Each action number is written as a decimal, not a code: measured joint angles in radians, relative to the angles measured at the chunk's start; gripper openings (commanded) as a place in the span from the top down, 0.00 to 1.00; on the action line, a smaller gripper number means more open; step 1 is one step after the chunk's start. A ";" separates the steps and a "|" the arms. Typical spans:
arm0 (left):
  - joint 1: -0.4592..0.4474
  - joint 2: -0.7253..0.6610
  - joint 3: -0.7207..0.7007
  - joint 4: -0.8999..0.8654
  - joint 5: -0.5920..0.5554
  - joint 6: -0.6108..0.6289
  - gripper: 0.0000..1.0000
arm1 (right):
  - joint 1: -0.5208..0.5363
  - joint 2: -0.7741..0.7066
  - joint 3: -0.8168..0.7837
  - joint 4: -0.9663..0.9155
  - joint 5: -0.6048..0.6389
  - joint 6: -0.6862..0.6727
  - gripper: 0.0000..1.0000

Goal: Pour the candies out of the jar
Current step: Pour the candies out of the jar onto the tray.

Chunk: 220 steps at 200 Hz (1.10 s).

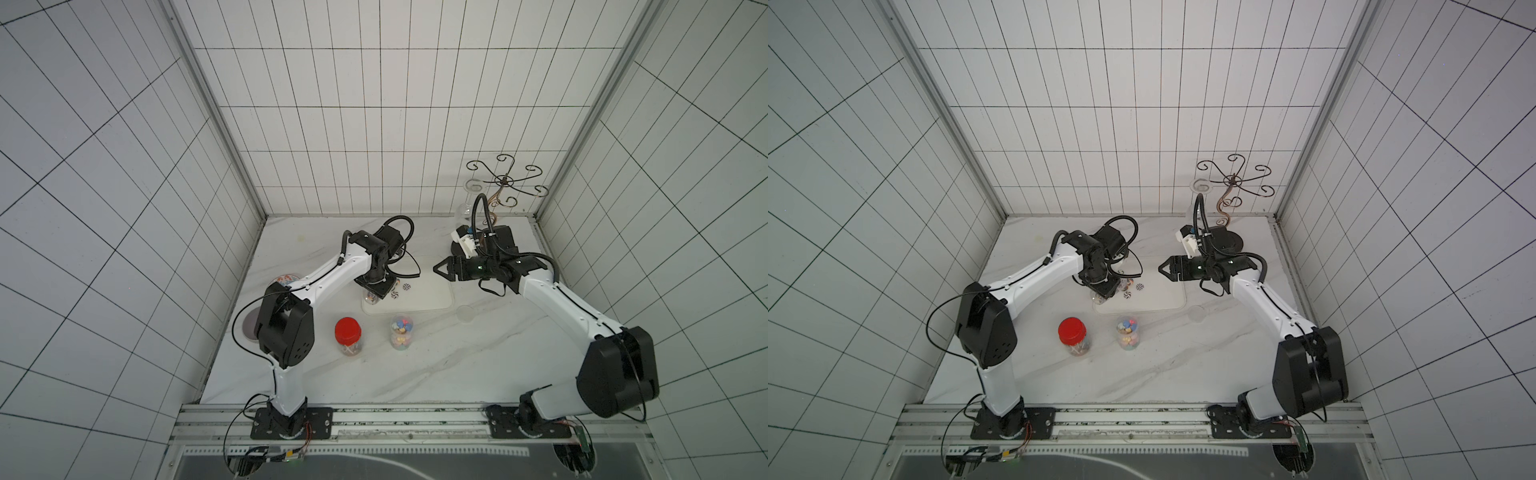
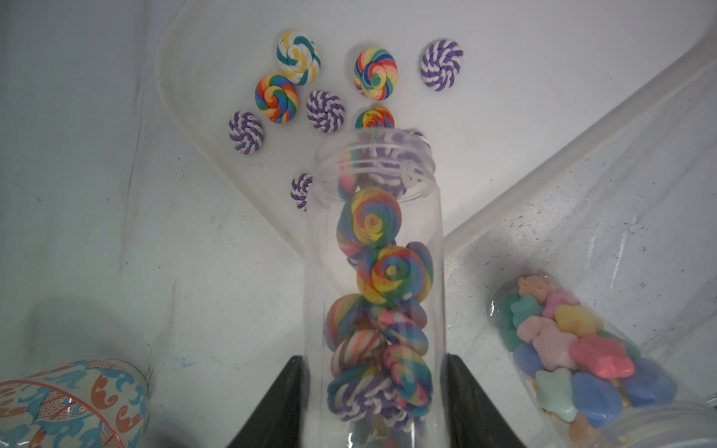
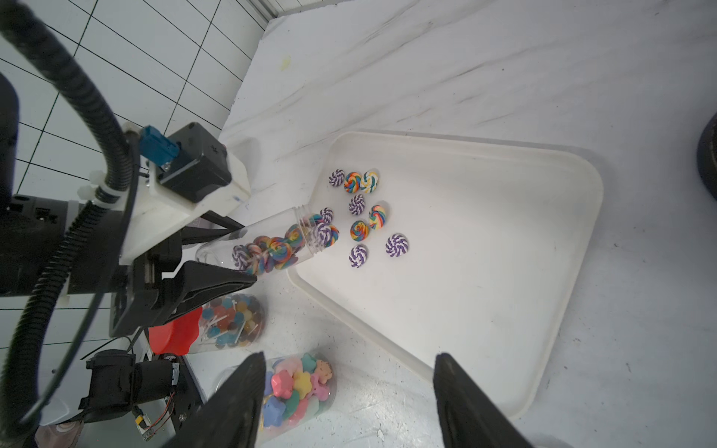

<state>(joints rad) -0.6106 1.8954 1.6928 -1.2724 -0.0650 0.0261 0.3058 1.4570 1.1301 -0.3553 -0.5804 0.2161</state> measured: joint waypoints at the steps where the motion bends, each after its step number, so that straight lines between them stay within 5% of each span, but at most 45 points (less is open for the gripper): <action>1: 0.000 0.001 0.002 -0.002 -0.002 0.000 0.61 | 0.000 0.000 0.000 0.000 0.000 0.000 0.30; 112: -0.021 0.027 0.091 -0.168 -0.146 0.013 0.61 | 0.000 0.000 -0.002 0.000 -0.006 -0.003 0.30; 220: -0.060 0.069 -0.013 -0.146 -0.167 0.019 0.61 | 0.000 0.008 -0.016 0.001 -0.019 -0.008 0.30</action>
<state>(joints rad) -0.6704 1.9644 1.6798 -1.4189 -0.2317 0.0456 0.3058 1.4654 1.1141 -0.3542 -0.5995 0.2081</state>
